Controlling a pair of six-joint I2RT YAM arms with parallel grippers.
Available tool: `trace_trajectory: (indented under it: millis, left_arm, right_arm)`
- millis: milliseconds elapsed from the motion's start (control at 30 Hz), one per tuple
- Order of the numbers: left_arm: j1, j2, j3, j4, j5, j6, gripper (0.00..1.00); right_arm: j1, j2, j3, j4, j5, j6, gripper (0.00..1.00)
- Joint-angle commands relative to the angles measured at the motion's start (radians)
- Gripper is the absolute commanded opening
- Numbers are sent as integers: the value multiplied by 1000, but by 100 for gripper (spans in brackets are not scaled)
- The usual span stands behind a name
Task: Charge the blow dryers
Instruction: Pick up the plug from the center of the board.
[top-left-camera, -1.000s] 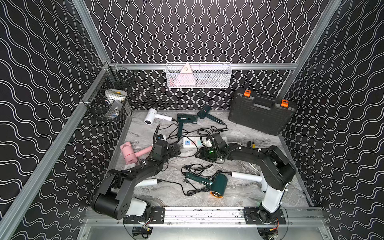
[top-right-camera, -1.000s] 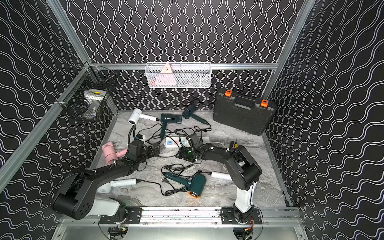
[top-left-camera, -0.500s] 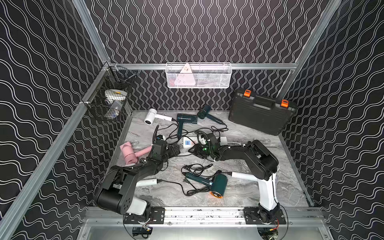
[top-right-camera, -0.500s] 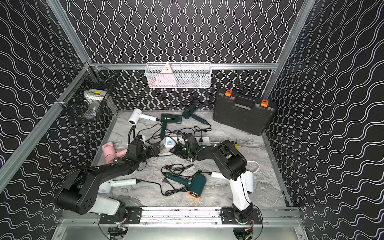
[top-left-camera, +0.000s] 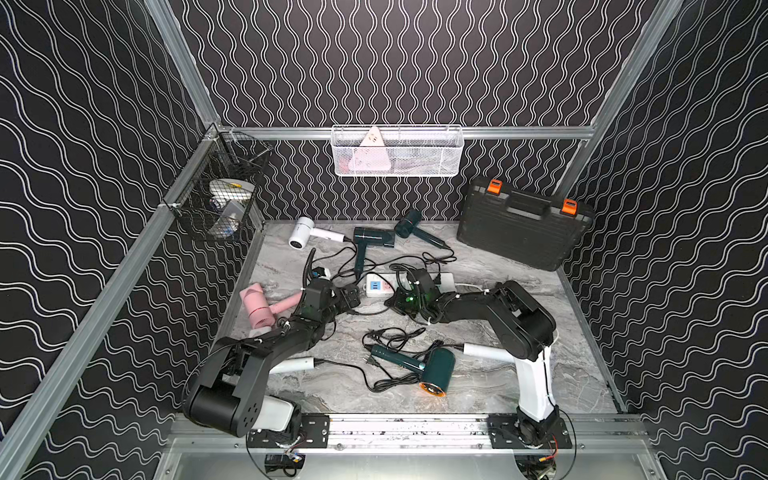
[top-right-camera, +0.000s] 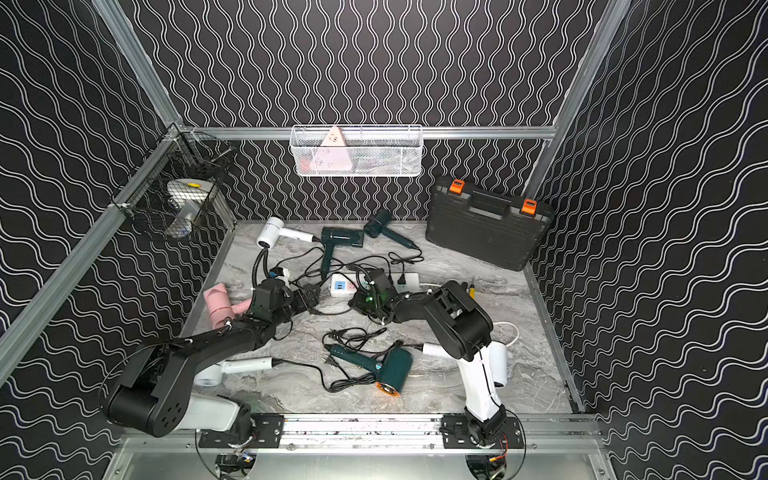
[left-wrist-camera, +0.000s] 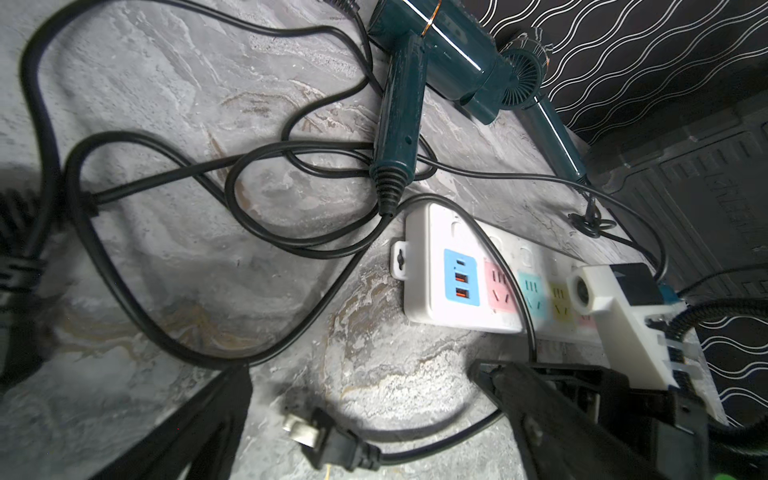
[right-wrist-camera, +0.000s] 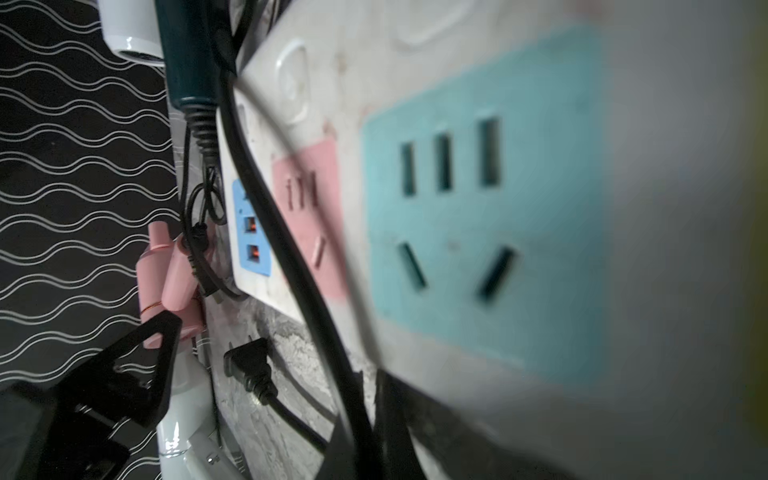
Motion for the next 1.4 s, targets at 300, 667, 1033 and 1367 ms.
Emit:
trace_trajectory:
  millis: [300,667,1033,1367]
  left_arm:
    - [-2,-20,-32,138,106,41,99]
    - [-126,-10,5,198,207,166,94]
    - [-222,78,91,201,379,245,79]
    - [-230,128,128,186,411,242,37]
  right_arm:
    - [-70,-145,229,-415,-90,-248,0]
    - [-155,-154,449,-782,-194,-459,0]
    - [-158,-133,539,-902,-240,-527,0]
    - [-149,-121,551,-912,-263,-531,0]
